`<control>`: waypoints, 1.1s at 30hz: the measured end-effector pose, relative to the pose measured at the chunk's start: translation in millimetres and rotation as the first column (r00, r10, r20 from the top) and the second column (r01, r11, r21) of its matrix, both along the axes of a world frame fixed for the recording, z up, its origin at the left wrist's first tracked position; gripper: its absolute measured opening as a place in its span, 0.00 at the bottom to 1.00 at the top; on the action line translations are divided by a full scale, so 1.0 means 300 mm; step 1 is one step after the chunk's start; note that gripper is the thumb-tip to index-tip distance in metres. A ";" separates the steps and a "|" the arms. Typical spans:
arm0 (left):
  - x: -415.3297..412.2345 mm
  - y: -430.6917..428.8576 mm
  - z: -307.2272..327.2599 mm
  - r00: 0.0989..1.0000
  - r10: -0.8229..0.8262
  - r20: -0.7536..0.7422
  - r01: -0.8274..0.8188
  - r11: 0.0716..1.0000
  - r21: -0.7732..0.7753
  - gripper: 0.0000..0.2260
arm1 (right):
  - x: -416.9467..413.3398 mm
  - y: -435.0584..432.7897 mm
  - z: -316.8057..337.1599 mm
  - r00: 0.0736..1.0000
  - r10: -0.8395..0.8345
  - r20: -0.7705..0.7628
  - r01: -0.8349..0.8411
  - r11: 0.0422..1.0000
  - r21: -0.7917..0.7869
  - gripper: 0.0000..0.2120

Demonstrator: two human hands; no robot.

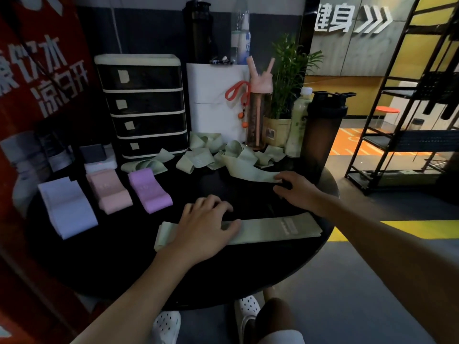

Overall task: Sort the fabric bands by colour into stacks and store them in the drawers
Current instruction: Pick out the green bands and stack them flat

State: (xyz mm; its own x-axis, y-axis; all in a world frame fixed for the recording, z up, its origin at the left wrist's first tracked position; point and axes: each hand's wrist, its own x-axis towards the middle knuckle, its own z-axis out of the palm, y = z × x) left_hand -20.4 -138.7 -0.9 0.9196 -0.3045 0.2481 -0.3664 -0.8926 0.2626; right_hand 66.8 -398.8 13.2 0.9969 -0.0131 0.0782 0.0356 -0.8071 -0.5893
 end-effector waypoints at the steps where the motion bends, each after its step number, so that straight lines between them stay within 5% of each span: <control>1: 0.001 0.000 -0.001 1.000 0.000 0.003 0.000 1.000 -0.001 0.20 | 0.014 0.001 -0.001 1.000 0.000 -0.003 0.000 1.000 -0.015 0.19; 8: 0.001 0.000 -0.007 1.000 0.005 0.016 -0.004 1.000 -0.019 0.20 | 0.088 -0.010 0.010 0.998 -0.039 -0.046 0.031 0.986 -0.166 0.24; 16: -0.002 -0.001 -0.002 1.000 0.006 0.020 -0.005 0.999 -0.037 0.20 | 0.122 -0.023 -0.025 0.997 -0.055 -0.047 0.058 0.995 0.081 0.31; 22: -0.005 -0.001 0.005 1.000 0.012 0.007 -0.012 0.999 -0.035 0.20 | 0.064 0.026 0.010 0.996 -0.082 -0.040 0.085 0.992 0.095 0.11; 25: -0.008 0.000 0.008 1.000 0.017 0.003 -0.017 0.999 -0.043 0.21 | -0.001 0.070 0.062 0.997 -0.020 0.070 0.012 0.993 0.119 0.05; 33: -0.030 0.010 0.027 1.000 0.019 -0.015 -0.022 0.977 -0.210 0.33 | -0.231 0.169 0.080 0.860 0.358 0.363 -0.369 0.929 -0.043 0.12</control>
